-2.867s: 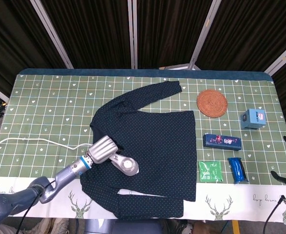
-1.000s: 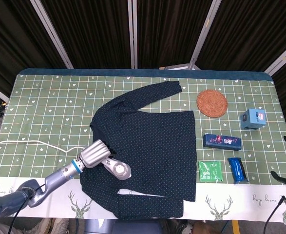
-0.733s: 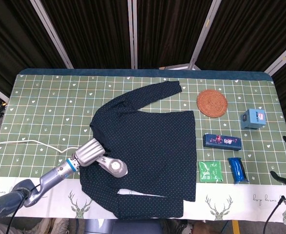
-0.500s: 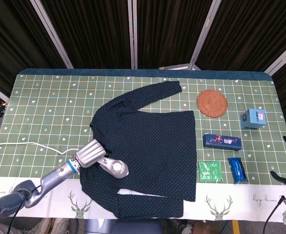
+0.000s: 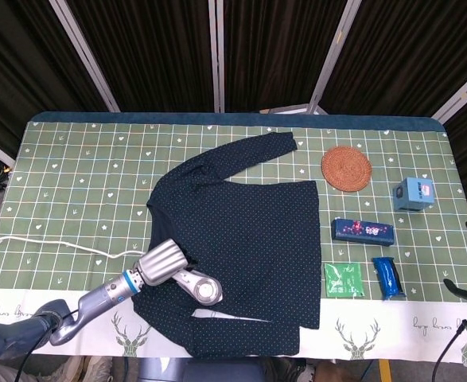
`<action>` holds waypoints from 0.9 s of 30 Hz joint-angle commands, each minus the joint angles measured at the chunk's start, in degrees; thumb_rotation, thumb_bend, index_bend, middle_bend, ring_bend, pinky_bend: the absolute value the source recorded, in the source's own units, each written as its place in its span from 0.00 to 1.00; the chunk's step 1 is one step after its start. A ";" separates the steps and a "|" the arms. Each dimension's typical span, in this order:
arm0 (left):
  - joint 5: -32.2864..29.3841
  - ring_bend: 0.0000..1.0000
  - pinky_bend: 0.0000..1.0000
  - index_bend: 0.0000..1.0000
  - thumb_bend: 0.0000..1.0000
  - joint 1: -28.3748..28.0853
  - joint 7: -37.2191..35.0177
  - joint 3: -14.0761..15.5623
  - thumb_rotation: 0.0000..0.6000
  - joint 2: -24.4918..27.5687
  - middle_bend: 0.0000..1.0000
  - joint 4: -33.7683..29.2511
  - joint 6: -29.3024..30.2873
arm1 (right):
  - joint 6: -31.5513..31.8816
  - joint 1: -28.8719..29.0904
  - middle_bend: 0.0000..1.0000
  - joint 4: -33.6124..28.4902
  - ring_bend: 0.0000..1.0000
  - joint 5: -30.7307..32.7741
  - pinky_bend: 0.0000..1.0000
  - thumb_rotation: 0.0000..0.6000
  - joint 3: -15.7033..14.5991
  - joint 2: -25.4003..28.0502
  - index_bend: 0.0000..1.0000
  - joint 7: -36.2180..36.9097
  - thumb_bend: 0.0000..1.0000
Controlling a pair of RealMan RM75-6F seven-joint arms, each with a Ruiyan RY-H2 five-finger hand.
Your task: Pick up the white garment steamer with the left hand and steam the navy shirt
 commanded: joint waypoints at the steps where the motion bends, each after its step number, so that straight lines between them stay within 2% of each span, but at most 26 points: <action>1: 0.40 0.81 1.00 0.88 0.36 -0.16 0.65 0.09 1.00 -0.74 0.91 -1.70 -0.28 | 0.04 -0.06 0.00 -0.02 0.00 -0.01 0.00 1.00 -0.01 0.06 0.00 0.12 0.00; 10: -0.37 0.81 1.00 0.88 0.36 0.35 1.20 0.10 1.00 -0.62 0.91 -1.88 -1.39 | 0.20 -0.20 0.00 0.04 0.00 -0.15 0.00 1.00 -0.02 0.22 0.00 0.46 0.00; 27: -3.34 0.81 1.00 0.88 0.36 2.45 -2.03 -0.78 1.00 2.07 0.91 3.38 -0.93 | 0.03 -0.02 0.00 -0.18 0.00 -0.24 0.00 1.00 -0.05 0.05 0.00 0.00 0.00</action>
